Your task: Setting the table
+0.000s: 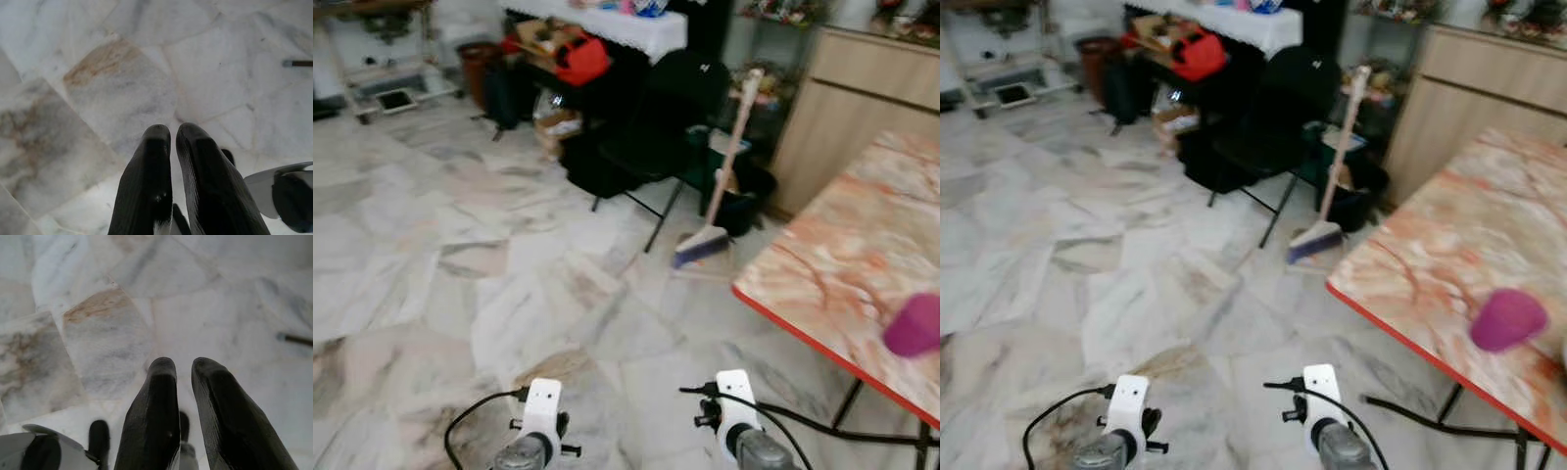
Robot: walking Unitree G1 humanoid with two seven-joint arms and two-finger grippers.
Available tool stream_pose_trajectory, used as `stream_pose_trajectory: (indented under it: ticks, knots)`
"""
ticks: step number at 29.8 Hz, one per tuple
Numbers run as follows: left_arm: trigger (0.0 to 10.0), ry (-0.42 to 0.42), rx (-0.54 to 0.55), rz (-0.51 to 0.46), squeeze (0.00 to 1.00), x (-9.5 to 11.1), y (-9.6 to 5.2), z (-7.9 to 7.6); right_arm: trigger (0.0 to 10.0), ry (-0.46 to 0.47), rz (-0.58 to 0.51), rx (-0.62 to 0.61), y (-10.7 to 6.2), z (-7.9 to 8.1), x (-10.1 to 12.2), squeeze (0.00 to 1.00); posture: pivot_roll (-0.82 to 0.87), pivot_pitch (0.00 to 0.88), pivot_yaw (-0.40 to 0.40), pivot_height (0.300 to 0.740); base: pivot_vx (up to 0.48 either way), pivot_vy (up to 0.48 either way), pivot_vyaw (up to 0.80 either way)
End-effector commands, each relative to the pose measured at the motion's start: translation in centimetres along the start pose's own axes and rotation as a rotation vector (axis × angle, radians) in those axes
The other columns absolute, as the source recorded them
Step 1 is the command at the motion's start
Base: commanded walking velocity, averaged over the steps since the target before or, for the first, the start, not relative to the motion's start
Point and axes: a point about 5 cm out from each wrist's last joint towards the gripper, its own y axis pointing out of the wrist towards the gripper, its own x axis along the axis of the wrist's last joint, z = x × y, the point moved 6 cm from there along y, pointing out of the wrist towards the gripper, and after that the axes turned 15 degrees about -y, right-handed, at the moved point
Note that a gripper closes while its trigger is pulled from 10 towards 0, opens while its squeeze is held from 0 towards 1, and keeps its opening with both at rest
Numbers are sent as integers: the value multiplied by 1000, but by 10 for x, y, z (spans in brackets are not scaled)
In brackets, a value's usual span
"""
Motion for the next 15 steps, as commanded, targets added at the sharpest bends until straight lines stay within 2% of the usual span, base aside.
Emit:
stream_pose_trajectory:
  ticks: [1,15]
  knots:
    - [10000,-4,-10,0,0,0,1,-4,10000,3,8,-14,-1,-6,-2,0,26,0,4,714,0,0,-769]
    - [10000,-1,-20,-4,0,2,1,-5,10000,24,6,-24,-1,-6,-1,0,16,0,13,714,0,0,-769]
